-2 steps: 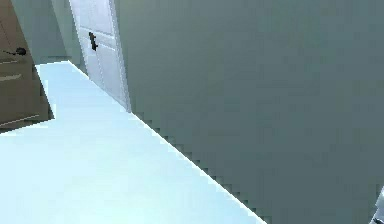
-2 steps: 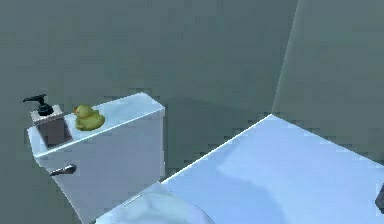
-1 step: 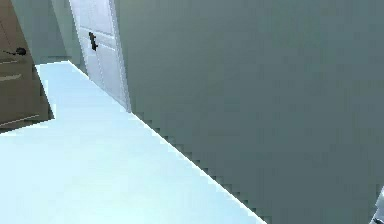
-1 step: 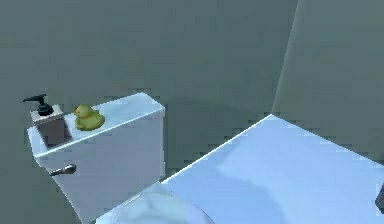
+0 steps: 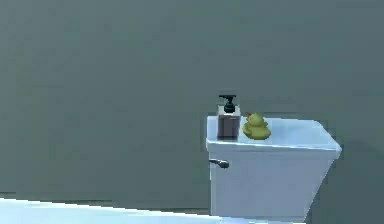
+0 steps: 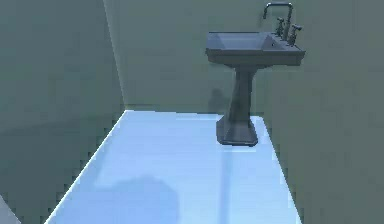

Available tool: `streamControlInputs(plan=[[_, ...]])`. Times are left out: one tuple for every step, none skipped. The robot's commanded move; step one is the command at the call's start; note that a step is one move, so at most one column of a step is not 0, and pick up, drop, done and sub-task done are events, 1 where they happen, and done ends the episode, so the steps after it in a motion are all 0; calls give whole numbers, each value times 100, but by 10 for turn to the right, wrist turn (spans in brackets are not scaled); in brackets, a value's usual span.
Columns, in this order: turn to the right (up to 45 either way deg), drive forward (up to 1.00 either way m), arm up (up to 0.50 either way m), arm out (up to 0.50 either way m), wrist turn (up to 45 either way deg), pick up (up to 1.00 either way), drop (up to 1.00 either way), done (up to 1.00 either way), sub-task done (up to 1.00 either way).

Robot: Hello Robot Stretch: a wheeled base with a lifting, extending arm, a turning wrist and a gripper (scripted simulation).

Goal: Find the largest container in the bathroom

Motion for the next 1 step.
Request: streamControlInputs(plan=[[210, 0, 0, 0, 0, 0, 0, 0, 0]])
